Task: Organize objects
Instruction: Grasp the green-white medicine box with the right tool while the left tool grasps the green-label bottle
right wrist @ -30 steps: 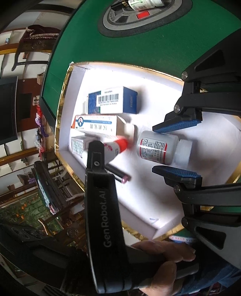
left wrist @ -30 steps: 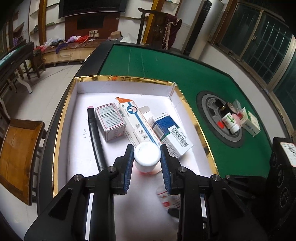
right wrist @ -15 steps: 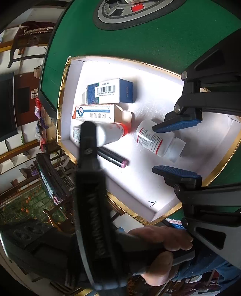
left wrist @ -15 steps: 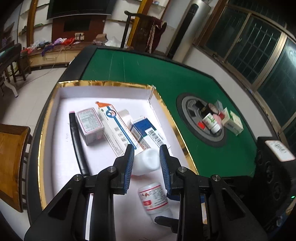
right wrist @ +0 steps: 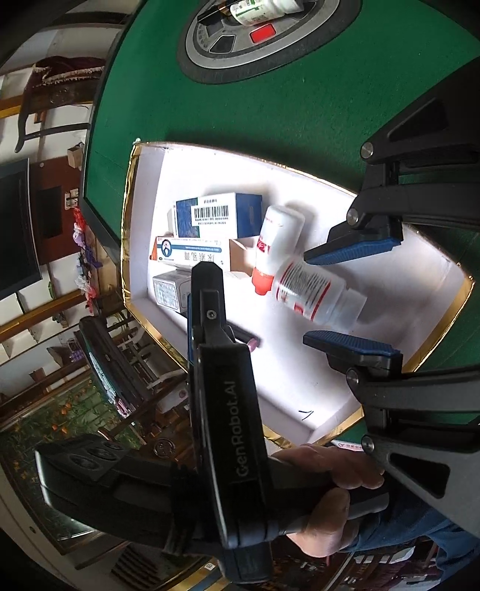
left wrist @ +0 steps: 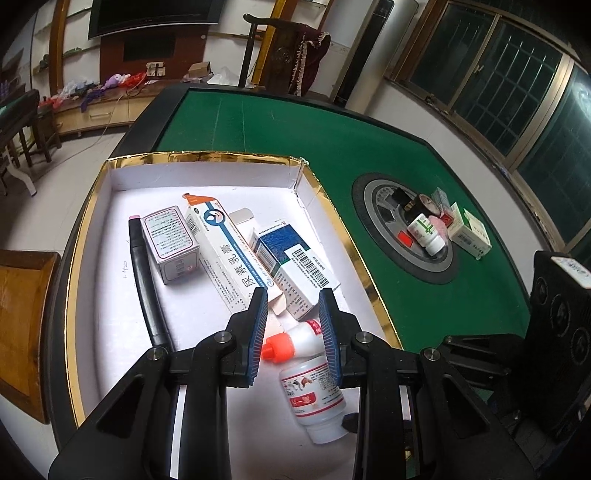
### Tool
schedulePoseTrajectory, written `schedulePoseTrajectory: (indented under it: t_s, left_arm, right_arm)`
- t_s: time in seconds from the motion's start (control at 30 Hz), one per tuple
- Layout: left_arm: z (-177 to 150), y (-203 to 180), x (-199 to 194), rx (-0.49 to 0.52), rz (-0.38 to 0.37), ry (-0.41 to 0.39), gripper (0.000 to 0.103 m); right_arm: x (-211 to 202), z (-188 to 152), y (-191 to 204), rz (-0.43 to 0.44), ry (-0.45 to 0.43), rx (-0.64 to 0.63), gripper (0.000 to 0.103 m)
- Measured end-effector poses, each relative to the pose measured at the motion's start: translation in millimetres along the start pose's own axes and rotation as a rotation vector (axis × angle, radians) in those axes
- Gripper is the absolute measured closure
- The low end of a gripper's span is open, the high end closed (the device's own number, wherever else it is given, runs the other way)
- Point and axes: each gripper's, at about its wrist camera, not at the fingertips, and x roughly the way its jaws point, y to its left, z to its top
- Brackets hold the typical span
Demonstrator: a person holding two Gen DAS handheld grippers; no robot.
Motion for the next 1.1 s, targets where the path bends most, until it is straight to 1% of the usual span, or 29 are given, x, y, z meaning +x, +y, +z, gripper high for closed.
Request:
schedulePoseTrajectory:
  t_s: [0.27, 0.4, 0.47, 0.53, 0.67, 0.73, 0.8, 0.83, 0.87, 0.9, 0.93, 0.97, 1.0, 1.03, 1.07, 1.1]
  left_arm:
    - [-0.1, 4.7, 6.7, -0.015, 0.029, 0.014, 0.076]
    - [0.7, 4.3, 6.4, -0.019, 0.014, 0.009, 0.076]
    - [2.1, 1.0, 4.9, -0.016, -0.004, 0.001, 0.076]
    - [4.2, -5.2, 2.8, -0.016, -0.007, -0.008, 0.076]
    - [9.1, -24.7, -3.4, -0.024, -0.030, -0.016, 0.076]
    - [11.2, -39.6, -7.0, -0.020, -0.054, -0.017, 0.075]
    - [13.7, -56.9, -6.7, -0.013, -0.069, -0.012, 0.074]
    - [15.7, -70.7, -3.9, -0.002, -0.082, -0.001, 0.073]
    - [17.4, -79.8, -0.3, -0.003, -0.098, 0.010, 0.069]
    - [19.6, -88.0, 4.5, -0.010, -0.113, 0.022, 0.065]
    - [23.1, -98.5, 12.9, -0.025, -0.124, 0.042, 0.060]
    - [26.6, -106.6, 20.9, -0.038, -0.126, 0.058, 0.059]
    - [29.6, -114.3, 28.6, -0.046, -0.127, 0.072, 0.059]
    - [33.4, -123.8, 39.4, -0.054, -0.131, 0.092, 0.059]
    - [36.5, -130.0, 48.4, -0.071, -0.136, 0.106, 0.059]
    - [39.0, -134.6, 55.2, -0.089, -0.137, 0.117, 0.059]
  right_arm:
    - [-4.4, 0.9, -4.8, 0.005, -0.004, 0.005, 0.066]
    - [-20.5, 2.3, -13.8, 0.009, -0.045, 0.020, 0.066]
    - [-34.2, 1.0, -27.2, -0.003, -0.075, 0.043, 0.066]
    - [-47.1, -1.0, -43.9, -0.020, -0.099, 0.073, 0.066]
    - [-80.1, -10.5, -91.2, -0.091, -0.149, 0.159, 0.060]
    - [-106.1, -17.1, -119.2, -0.136, -0.191, 0.201, 0.060]
    - [-135.2, -19.5, -147.8, -0.176, -0.245, 0.242, 0.057]
    - [-150.9, -22.3, -165.1, -0.205, -0.278, 0.264, 0.051]
    - [-163.7, -24.3, -181.2, -0.237, -0.301, 0.283, 0.044]
    - [-175.3, -26.0, -196.8, -0.273, -0.321, 0.304, 0.042]
    - [-188.7, -27.6, -215.9, -0.322, -0.347, 0.320, 0.036]
    - [-197.0, -27.0, -234.6, -0.383, -0.356, 0.314, 0.027]
    - [-204.4, -25.6, -253.2, -0.448, -0.358, 0.305, 0.024]
    - [-209.4, -24.0, -269.8, -0.484, -0.368, 0.292, 0.022]
    - [-210.6, -22.8, -284.3, -0.496, -0.360, 0.280, 0.022]
    - [-209.7, -21.0, -303.2, -0.497, -0.332, 0.282, 0.022]
